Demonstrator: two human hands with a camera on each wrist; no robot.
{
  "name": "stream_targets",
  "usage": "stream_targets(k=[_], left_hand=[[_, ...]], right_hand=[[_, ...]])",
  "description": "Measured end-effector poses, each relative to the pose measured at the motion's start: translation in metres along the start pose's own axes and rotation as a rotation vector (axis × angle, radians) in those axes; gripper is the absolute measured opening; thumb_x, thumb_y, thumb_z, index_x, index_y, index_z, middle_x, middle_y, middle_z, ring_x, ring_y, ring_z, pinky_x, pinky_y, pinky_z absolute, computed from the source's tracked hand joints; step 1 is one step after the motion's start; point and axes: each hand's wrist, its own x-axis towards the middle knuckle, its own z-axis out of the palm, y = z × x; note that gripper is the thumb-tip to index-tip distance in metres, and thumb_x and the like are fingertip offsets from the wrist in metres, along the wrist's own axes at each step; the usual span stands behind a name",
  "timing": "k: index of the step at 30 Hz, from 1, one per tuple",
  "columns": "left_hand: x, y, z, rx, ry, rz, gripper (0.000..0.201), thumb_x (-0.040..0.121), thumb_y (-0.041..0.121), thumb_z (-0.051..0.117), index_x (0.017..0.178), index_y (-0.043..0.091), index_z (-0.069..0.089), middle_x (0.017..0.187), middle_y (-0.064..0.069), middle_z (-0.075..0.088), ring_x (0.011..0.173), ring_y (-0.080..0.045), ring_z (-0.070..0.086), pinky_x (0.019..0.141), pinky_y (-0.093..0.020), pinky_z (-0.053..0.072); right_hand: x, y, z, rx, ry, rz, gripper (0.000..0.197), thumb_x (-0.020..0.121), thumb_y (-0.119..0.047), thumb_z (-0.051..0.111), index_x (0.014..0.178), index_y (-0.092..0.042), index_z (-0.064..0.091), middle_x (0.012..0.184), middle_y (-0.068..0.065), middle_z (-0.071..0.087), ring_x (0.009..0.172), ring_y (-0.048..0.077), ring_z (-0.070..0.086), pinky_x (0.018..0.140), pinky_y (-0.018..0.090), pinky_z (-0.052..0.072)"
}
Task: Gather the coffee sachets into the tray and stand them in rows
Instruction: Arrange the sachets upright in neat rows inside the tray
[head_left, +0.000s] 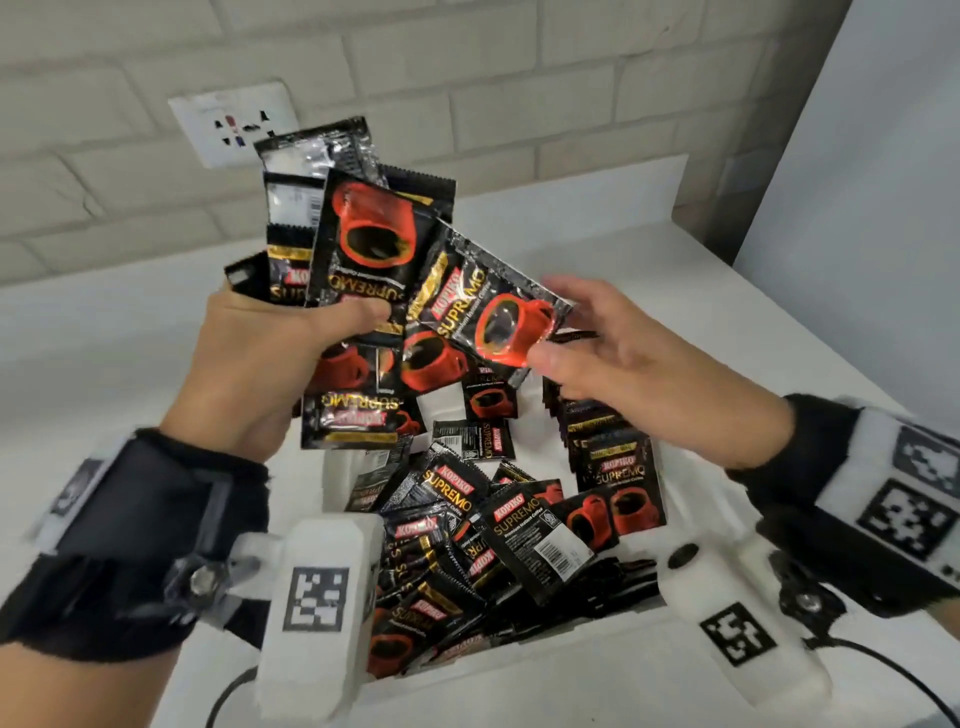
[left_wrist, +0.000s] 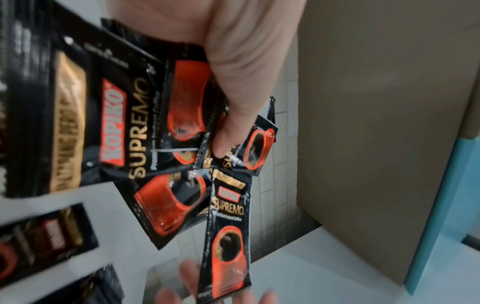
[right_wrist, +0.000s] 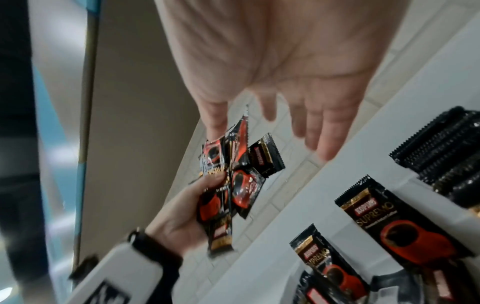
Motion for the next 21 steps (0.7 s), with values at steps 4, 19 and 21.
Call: stream_targets(k=[4,19,21], left_hand=[[-0.014,-0.015,0.014,-0.077,-0.058,-0.158,0.018,0.056,0.009,0.077,0.072,0.013,0.07,0.071,-0.004,0.073,0.066,-0.022,0.068,0.07,-0.042,0.056],[-0.05,-0.03,0.066,-0.517,-0.173,-0.395,0.014,0.062,0.007,0.068,0.073,0.011,0.075,0.076,-0.009,0.072,0.06,-0.018,0.069,0.053,-0.027,0.057],[-0.052,-0.034,0.071,-0.552,-0.179,-0.422,0.025,0.062,0.009,0.069,0.087,0.007,0.072,0.08,-0.011,0.072,0.065,-0.019,0.069,0.056,-0.028,0.057]], right_hand=[[-0.002,0.001,0.006,0.432,0.043,0.1,0.102,0.05,-0.057,0.062,0.141,-0.038,0.021,0.135,-0.015,0.044,0.114,0.005,0.053,0.097,0.051,0.043],[0.002,0.013,0.051,0.807,0.418,-0.042,0.017,0.09,-0.014,0.053,0.098,-0.026,0.062,0.084,-0.004,0.072,0.077,0.013,0.069,0.063,0.026,0.056],[0.0,0.016,0.058,0.664,0.429,-0.019,0.013,0.092,-0.027,0.048,0.098,-0.034,0.058,0.089,-0.006,0.071,0.085,0.009,0.068,0.077,0.029,0.056]])
